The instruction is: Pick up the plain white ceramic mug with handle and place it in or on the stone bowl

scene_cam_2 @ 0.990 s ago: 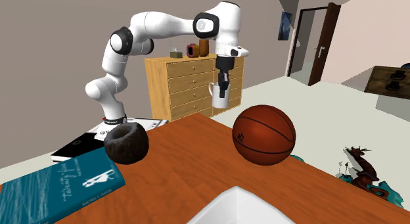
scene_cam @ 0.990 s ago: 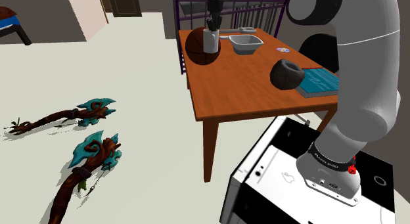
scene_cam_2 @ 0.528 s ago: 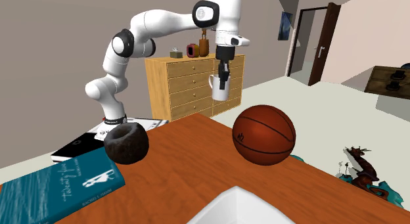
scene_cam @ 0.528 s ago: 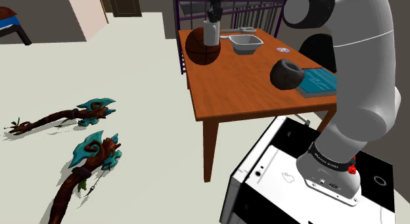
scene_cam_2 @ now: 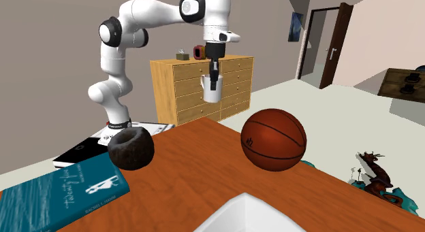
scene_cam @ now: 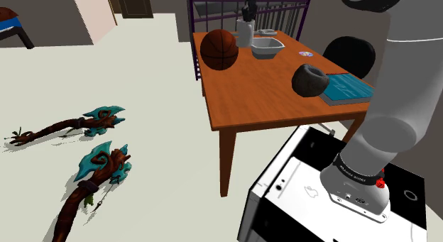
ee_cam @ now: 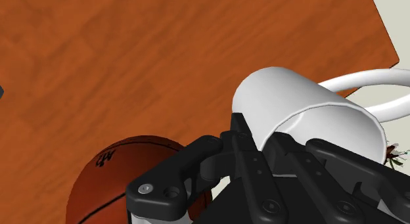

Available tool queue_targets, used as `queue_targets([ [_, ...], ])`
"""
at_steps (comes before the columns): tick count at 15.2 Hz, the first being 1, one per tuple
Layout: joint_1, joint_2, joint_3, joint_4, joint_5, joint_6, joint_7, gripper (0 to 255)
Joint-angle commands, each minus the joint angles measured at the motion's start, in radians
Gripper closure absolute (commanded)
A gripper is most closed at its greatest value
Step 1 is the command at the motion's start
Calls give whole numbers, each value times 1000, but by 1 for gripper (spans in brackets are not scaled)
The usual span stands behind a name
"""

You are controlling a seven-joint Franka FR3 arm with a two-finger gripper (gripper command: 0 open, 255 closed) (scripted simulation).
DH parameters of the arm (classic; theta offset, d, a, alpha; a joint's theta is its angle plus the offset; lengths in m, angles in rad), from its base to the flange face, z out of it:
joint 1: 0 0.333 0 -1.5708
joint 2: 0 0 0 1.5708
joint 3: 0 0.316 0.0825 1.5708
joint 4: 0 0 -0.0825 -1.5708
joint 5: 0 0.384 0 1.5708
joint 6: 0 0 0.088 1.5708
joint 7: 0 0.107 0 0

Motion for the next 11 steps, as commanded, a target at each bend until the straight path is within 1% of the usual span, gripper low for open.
queue_targets([
  [1, -14, -76, -13, -113, -11, 38, -33, 255],
  [6, -46, -227, -45, -302, -42, 79, -101, 255],
  [11, -85, -353, -83, -443, -77, 98, -174, 255],
])
